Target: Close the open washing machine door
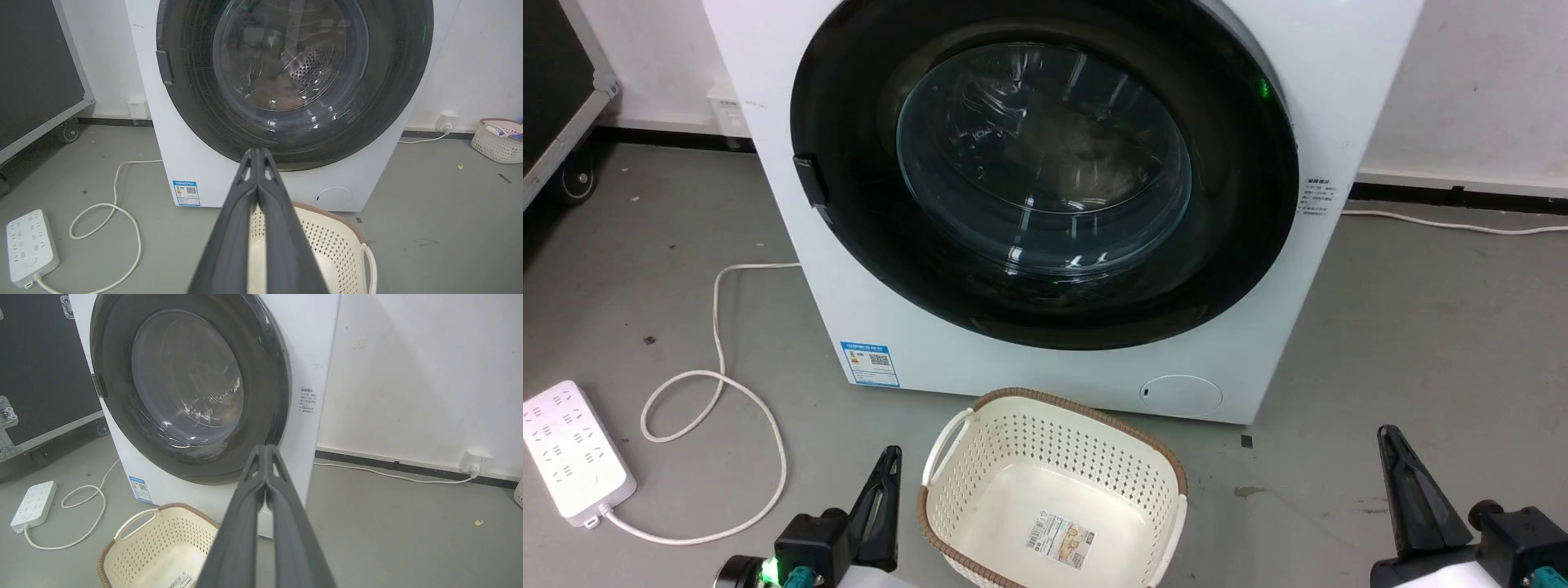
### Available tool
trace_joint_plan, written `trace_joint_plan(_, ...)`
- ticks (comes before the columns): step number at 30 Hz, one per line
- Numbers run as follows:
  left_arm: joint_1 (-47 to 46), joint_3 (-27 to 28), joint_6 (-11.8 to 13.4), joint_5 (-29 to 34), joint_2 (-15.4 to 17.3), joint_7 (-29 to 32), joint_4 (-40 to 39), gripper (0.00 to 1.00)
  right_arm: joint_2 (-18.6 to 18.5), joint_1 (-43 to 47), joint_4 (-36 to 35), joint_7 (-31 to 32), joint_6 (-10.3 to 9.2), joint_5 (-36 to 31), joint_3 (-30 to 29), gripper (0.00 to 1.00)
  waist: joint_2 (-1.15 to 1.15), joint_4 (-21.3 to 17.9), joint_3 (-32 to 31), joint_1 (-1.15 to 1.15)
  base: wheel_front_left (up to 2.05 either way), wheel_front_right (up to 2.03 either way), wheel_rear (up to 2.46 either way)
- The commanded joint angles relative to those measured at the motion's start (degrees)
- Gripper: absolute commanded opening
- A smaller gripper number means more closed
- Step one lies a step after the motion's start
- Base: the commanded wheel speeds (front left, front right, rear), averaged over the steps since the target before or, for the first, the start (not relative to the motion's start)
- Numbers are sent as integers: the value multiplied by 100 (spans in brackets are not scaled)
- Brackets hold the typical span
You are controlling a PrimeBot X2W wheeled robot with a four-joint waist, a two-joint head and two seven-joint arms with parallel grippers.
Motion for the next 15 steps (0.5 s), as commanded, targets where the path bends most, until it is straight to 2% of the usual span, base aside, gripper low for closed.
trace_joint_plan(1, -5, 22, 12, 27, 3, 19, -31, 0, 1, -19, -11, 31, 0, -8, 14, 0, 0, -2, 1, 0, 0, 0, 0)
trace_joint_plan(15, -20, 94, 42, 95, -4, 183, -148, 0, 5, -69, -40, 196, -1, -31, 74, 0, 0, -33, 18, 0, 0, 0, 0)
